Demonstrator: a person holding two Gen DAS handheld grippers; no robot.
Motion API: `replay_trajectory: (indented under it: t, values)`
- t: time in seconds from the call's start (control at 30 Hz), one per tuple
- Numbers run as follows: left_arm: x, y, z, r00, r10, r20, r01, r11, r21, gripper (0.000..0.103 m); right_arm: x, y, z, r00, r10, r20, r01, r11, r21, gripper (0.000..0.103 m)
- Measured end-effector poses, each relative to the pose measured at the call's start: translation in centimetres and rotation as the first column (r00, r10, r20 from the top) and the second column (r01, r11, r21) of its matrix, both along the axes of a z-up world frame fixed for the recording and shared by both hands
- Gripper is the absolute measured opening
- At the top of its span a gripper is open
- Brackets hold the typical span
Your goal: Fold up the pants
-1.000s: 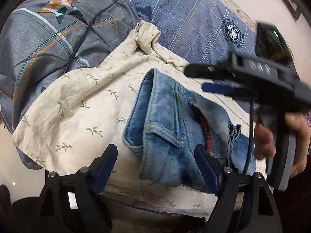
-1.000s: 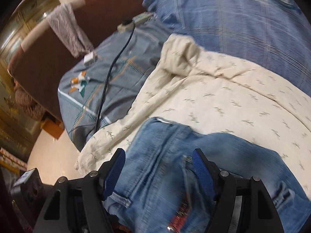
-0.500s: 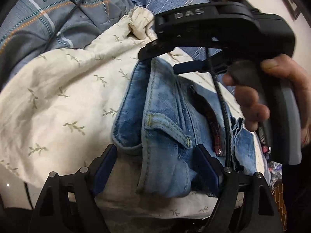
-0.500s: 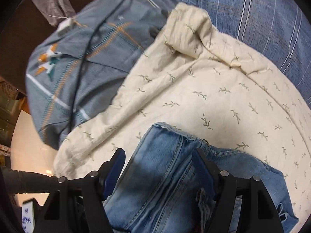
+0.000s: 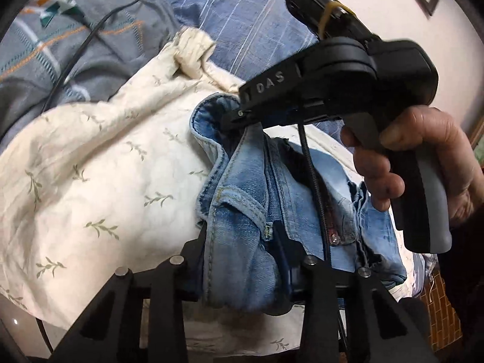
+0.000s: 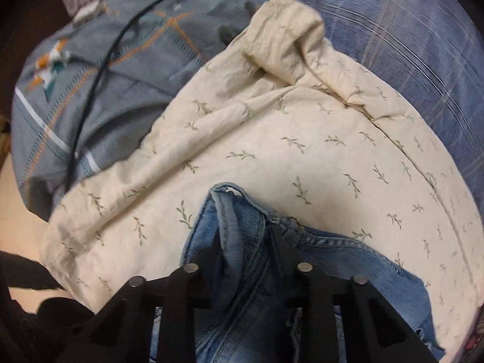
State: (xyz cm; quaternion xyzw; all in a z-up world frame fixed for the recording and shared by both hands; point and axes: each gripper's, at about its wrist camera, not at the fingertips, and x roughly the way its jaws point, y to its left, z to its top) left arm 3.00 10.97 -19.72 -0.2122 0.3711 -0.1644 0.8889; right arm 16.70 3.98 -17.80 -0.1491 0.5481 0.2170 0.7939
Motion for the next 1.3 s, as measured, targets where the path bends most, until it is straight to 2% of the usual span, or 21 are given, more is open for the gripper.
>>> replay_trajectory:
  t: [0.17, 0.27, 0.4, 0.5, 0.6, 0.77, 0.8, 0.93, 1.03, 1.1, 1.17, 1.23, 1.3]
  values:
    - [-0.9, -0.6, 1.3, 0.998, -0.021, 0.063, 0.019, 1.0, 0.022, 0.037, -1.9, -2.3, 2.6, 0.996, -0.005, 0.092, -0.001, 0.998, 0.069, 0.021]
    - [-1.7, -2.0, 3.1, 0.991, -0.051, 0.121, 0.044, 0.997, 0.067, 0.036, -2.9, -4.0, 4.6, 0.991, -0.038, 0.126, 0.021, 0.991, 0.134, 0.021]
    - [-2.7, -3.9, 6.1, 0.977, -0.117, 0.179, 0.102, 0.991, 0.089, 0.033, -4.4, -7.3, 7.0, 0.982, -0.091, 0.166, 0.054, 0.975, 0.215, 0.02]
    - [-3.4, -6.4, 8.7, 0.952, -0.201, 0.229, 0.176, 0.976, 0.125, 0.03, -5.7, -11.0, 9.3, 0.97, -0.148, 0.192, 0.087, 0.952, 0.293, 0.02]
    - [-4.4, -10.0, 11.1, 0.911, -0.317, 0.263, 0.276, 0.944, 0.182, 0.028, -6.9, -15.4, 11.2, 0.959, -0.207, 0.193, 0.125, 0.921, 0.37, 0.02]
    - [-4.7, -16.0, 12.2, 0.862, -0.448, 0.236, 0.405, 0.89, 0.21, 0.026, -9.5, -23.6, 13.0, 0.926, -0.321, 0.2, 0.204, 0.87, 0.449, 0.02]
    - [-4.8, -17.1, 12.3, 0.853, -0.469, 0.228, 0.427, 0.879, 0.211, 0.02, -9.9, -24.9, 13.0, 0.92, -0.339, 0.198, 0.22, 0.862, 0.456, 0.02]
    - [-4.6, -22.2, 11.4, 0.822, -0.546, 0.16, 0.507, 0.831, 0.23, 0.02, -11.7, -31.5, 11.8, 0.886, -0.432, 0.167, 0.303, 0.813, 0.496, 0.013]
    - [-3.1, -25.7, 9.3, 0.814, -0.575, 0.083, 0.549, 0.807, 0.217, 0.02, -12.9, -36.3, 9.8, 0.852, -0.505, 0.136, 0.378, 0.774, 0.508, 0.011]
    - [-2.5, -27.8, 7.6, 0.793, -0.608, 0.029, 0.591, 0.78, 0.206, 0.011, -13.3, -39.6, 7.9, 0.831, -0.549, 0.093, 0.427, 0.735, 0.527, 0.011]
    - [-2.3, -29.7, 6.2, 0.781, -0.625, -0.01, 0.608, 0.756, 0.243, 0.011, -13.6, -42.3, 5.8, 0.808, -0.588, 0.032, 0.478, 0.687, 0.547, 0.011]
    - [-2.7, -30.8, 5.3, 0.766, -0.642, -0.037, 0.625, 0.729, 0.28, 0.011, -14.0, -44.0, 3.8, 0.804, -0.594, -0.028, 0.505, 0.657, 0.559, 0.011]
    - [-3.0, -30.7, 5.4, 0.758, -0.651, -0.039, 0.629, 0.716, 0.303, 0.011, -14.6, -44.8, 2.5, 0.821, -0.564, -0.089, 0.496, 0.627, 0.601, 0.013]
